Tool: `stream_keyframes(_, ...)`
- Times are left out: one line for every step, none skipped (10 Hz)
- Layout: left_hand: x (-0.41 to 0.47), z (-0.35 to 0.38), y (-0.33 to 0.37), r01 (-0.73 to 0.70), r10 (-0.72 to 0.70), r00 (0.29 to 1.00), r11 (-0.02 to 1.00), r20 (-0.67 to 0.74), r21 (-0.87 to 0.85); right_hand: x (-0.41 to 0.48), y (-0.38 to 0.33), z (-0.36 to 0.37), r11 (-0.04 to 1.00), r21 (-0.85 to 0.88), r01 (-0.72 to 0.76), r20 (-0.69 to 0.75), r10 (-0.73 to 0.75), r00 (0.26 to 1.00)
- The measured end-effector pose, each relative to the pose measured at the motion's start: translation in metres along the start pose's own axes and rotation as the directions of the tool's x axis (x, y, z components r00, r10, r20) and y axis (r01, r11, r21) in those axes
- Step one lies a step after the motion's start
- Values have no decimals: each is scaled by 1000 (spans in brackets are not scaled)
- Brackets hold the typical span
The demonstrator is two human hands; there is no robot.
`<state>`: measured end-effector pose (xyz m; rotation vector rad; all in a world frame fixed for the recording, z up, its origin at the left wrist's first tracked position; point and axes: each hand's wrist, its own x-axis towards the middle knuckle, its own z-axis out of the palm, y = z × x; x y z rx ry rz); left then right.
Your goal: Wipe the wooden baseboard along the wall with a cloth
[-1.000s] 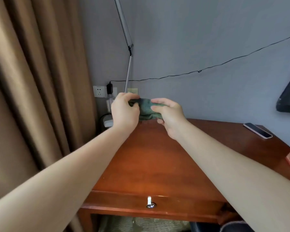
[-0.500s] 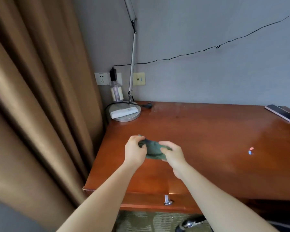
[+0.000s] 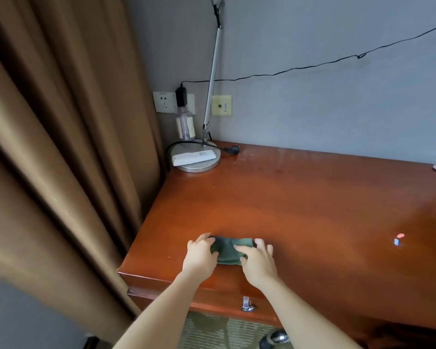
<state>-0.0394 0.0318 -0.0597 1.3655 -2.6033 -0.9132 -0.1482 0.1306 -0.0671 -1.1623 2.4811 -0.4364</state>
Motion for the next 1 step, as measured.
stream_keyframes(-3, -1, 2, 32, -32, 999, 999, -7, 32, 0, 5, -1, 1000, 14, 18, 23, -19, 1000)
